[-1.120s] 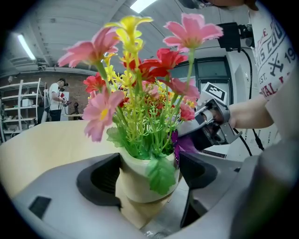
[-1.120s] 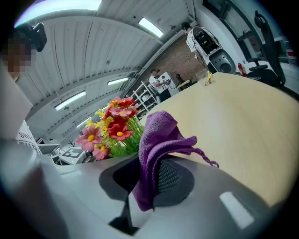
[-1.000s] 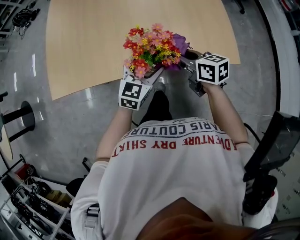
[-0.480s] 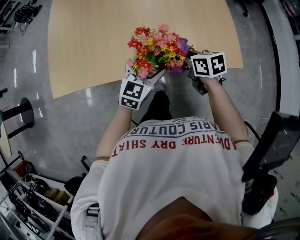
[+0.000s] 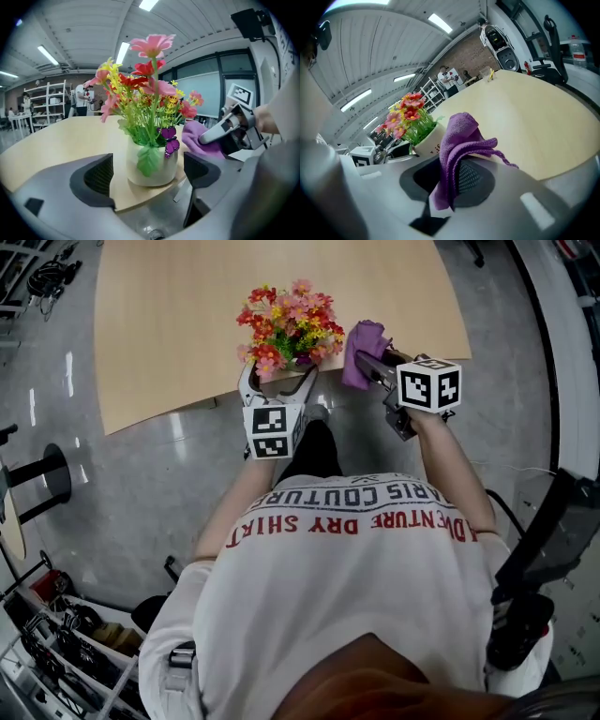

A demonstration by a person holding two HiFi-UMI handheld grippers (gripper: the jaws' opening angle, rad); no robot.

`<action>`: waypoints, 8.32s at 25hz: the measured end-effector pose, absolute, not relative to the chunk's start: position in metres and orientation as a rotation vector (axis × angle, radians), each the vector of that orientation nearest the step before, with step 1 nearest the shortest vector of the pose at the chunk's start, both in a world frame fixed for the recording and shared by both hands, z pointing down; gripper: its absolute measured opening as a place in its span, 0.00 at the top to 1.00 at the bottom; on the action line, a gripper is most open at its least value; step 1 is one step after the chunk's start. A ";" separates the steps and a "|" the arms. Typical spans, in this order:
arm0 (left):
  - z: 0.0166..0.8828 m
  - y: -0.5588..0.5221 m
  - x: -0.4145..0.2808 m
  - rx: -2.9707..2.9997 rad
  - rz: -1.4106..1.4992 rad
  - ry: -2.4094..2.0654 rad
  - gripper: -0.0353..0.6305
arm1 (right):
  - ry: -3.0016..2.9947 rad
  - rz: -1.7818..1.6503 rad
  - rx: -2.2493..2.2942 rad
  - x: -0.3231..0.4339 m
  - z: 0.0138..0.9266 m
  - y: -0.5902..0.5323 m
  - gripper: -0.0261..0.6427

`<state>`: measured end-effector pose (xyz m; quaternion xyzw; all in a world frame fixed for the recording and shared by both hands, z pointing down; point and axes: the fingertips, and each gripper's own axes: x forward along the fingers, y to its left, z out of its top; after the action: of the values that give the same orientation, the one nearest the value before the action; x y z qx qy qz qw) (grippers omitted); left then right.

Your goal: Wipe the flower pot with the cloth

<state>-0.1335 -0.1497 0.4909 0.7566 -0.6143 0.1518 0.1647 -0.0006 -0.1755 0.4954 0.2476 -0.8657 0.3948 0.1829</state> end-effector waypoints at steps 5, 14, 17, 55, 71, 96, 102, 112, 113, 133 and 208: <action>0.488 -0.139 -0.120 1.976 0.384 -1.883 0.26 | -2.442 1.137 0.727 0.031 0.484 -0.145 0.90; 0.507 -0.152 -0.122 1.781 0.420 -2.053 0.26 | -2.455 1.112 0.803 0.066 0.472 -0.121 0.90; 0.507 -0.157 -0.124 1.750 0.441 -2.096 0.26 | -2.464 1.111 0.800 0.073 0.470 -0.120 0.90; 0.513 -0.165 -0.143 2.541 0.671 -1.244 0.33 | -2.588 1.141 0.599 -0.028 0.474 -0.200 0.90; 0.508 -0.170 -0.142 2.574 0.674 -1.187 0.33 | -2.418 1.038 0.524 -0.061 0.509 -0.215 0.90; 0.488 -0.141 -0.125 2.097 0.359 -1.809 0.23 | -2.415 1.018 0.793 0.040 0.474 -0.149 0.90; 0.506 -0.151 -0.118 1.897 0.392 -2.022 0.23 | -2.404 1.004 0.819 0.067 0.478 -0.125 0.90; 0.503 -0.173 -0.120 1.768 0.373 -2.155 0.23 | -2.371 1.009 0.866 0.090 0.472 -0.109 0.90; 0.502 -0.171 -0.119 1.768 0.370 -2.163 0.23 | -2.371 1.009 0.869 0.092 0.472 -0.108 0.90; 0.492 -0.159 -0.110 2.222 0.546 -1.683 0.23 | -2.508 1.059 0.653 0.010 0.457 -0.141 0.90; 0.504 -0.175 -0.113 1.987 0.541 -2.108 0.24 | -2.370 0.968 0.791 0.074 0.479 -0.114 0.90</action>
<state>-0.1133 -0.1751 0.5040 0.6711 -0.7119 0.1829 0.0973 0.0738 -0.1137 0.4786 0.2873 -0.8611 0.3517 0.2289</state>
